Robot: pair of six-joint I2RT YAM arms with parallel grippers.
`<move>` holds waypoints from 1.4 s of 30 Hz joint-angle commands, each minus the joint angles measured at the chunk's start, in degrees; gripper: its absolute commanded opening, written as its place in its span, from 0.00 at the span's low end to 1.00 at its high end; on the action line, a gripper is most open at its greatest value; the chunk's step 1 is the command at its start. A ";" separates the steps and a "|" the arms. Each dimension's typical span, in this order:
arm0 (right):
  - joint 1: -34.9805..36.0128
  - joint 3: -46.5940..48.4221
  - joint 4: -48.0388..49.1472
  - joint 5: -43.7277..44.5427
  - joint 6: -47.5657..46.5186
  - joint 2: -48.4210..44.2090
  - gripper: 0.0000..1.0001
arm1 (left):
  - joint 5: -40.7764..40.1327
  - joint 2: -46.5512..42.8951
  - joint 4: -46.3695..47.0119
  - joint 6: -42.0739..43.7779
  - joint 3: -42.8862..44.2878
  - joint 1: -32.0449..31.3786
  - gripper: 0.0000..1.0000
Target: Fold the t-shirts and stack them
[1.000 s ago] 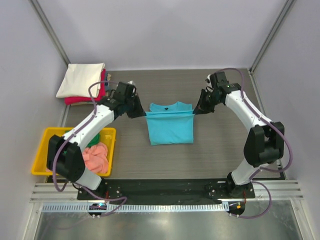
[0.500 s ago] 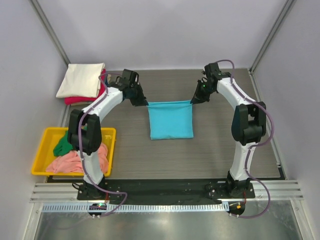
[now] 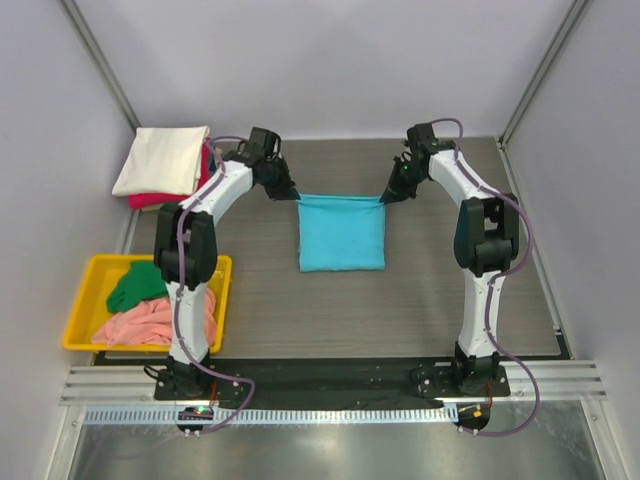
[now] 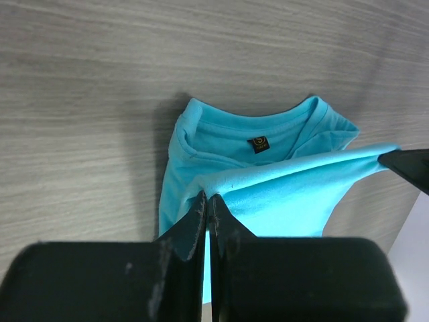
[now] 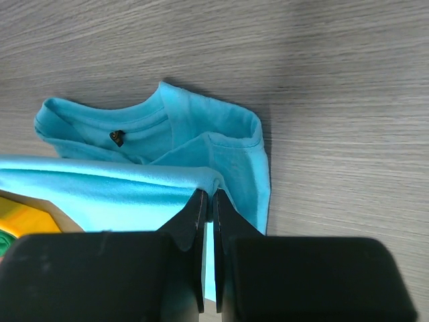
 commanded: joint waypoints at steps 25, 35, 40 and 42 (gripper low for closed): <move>-5.74 13.31 0.60 11.03 2.86 13.04 0.66 | 6.41 -3.15 17.91 3.97 -6.45 2.44 0.63; -5.92 -4.15 4.55 14.02 0.66 -4.52 0.68 | 12.65 3.34 33.03 2.57 -11.03 1.92 0.62; -5.92 -18.03 7.80 16.92 0.12 -14.90 0.70 | 15.29 8.26 37.70 0.37 -10.59 1.65 0.62; -5.92 -22.60 10.26 20.43 0.74 -19.64 0.77 | 15.38 8.97 38.05 0.28 -10.50 1.04 0.62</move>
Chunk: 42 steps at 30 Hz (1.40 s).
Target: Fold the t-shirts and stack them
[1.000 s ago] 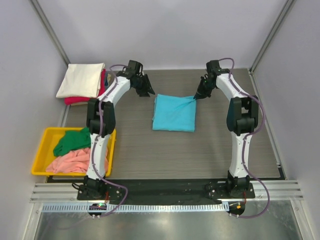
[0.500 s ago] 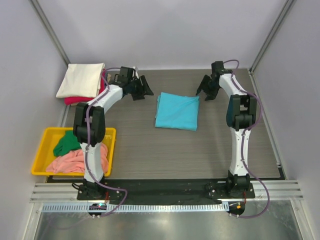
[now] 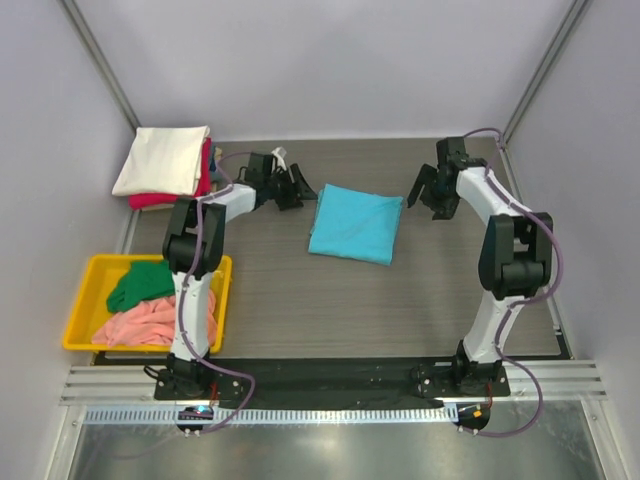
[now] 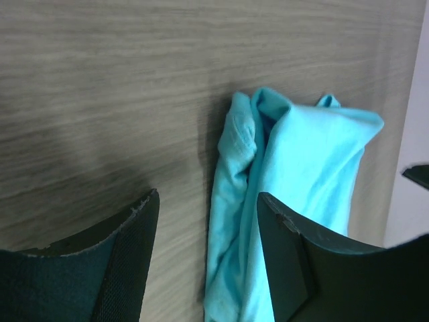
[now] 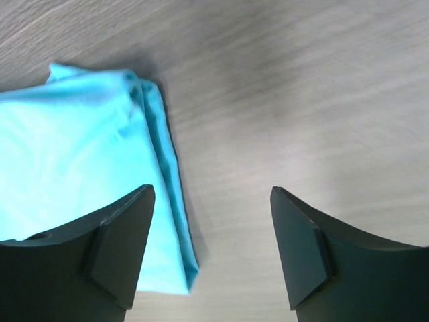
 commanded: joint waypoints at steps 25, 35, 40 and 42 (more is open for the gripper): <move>3.15 -5.98 18.49 -10.86 0.73 6.68 0.67 | 5.27 -0.87 19.20 -3.07 -6.63 -3.19 0.64; 3.24 -7.30 20.95 -12.00 0.73 11.34 0.24 | 7.12 2.99 16.48 -3.34 -3.56 -4.86 0.59; 3.24 -6.78 22.45 -13.14 0.73 13.45 0.17 | 9.49 5.11 16.48 -4.39 -0.22 -6.18 0.37; 3.24 -6.60 23.06 -14.19 0.73 13.80 0.15 | 11.15 5.11 17.26 -5.62 0.13 -6.27 0.25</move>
